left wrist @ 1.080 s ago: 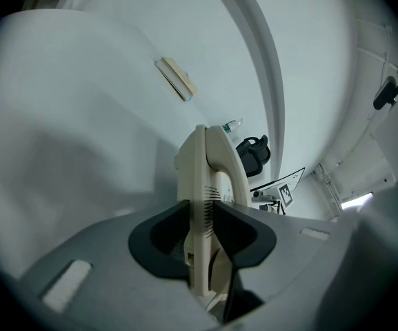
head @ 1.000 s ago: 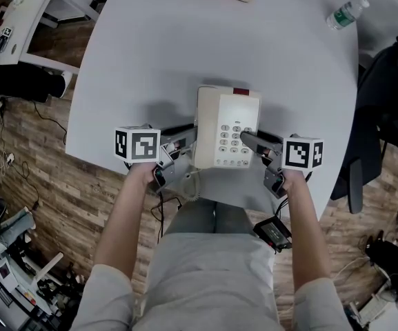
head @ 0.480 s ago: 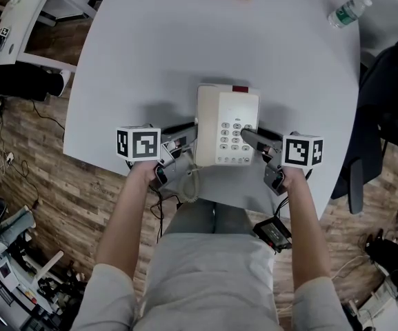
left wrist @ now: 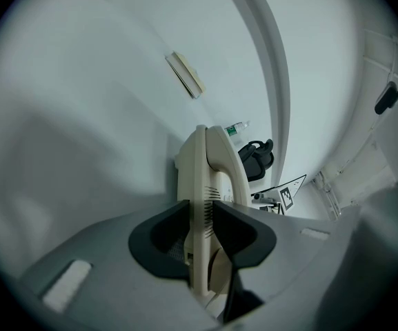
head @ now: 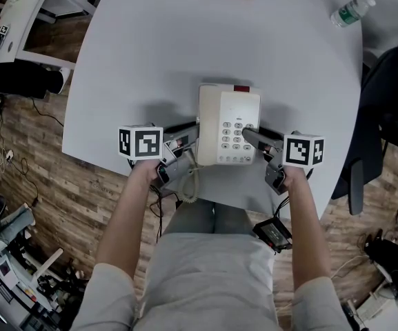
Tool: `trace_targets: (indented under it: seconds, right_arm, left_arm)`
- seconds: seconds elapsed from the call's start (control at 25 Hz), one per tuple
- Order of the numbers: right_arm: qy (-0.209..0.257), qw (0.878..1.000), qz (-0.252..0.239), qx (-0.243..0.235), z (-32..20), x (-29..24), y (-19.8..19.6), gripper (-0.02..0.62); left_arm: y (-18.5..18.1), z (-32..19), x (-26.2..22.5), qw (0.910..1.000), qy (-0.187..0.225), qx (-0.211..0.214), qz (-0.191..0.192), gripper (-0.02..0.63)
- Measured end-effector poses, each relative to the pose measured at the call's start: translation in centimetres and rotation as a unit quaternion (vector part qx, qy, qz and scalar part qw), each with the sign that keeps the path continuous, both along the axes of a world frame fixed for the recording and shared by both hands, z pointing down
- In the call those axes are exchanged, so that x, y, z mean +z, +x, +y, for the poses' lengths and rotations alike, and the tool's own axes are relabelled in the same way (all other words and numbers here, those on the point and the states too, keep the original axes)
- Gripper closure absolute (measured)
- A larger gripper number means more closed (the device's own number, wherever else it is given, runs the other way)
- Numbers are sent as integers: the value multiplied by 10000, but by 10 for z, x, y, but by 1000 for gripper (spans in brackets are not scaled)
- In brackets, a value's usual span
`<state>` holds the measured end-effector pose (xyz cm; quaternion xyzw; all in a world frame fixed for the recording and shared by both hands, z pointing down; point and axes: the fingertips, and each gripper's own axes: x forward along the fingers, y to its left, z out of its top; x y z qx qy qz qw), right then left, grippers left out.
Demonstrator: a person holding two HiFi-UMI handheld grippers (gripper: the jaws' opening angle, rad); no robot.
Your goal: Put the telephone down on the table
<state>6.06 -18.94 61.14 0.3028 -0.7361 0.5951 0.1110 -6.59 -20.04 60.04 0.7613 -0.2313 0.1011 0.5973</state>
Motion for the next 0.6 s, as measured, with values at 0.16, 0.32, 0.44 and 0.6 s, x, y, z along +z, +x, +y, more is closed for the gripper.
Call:
trace_targets:
  seconds: [0.16,0.32,0.44,0.6]
  right_arm:
    - [61,10000,44,-41,-1,0,0,376]
    - [71,9999,99,-85,-1,2,0,374]
    - [92,9997,154,-143,-1,4,0,376]
    - [108,9997,151,-173,0,5,0,374]
  left_arm:
    - [1,0,0,10000,6,-8,-11,488]
    - [1,1,3,10000,-9,-11,-23,486]
    - [0,0,6,10000,17,8,-74,486]
    - [0,0,6,10000,24,-16,-60,486]
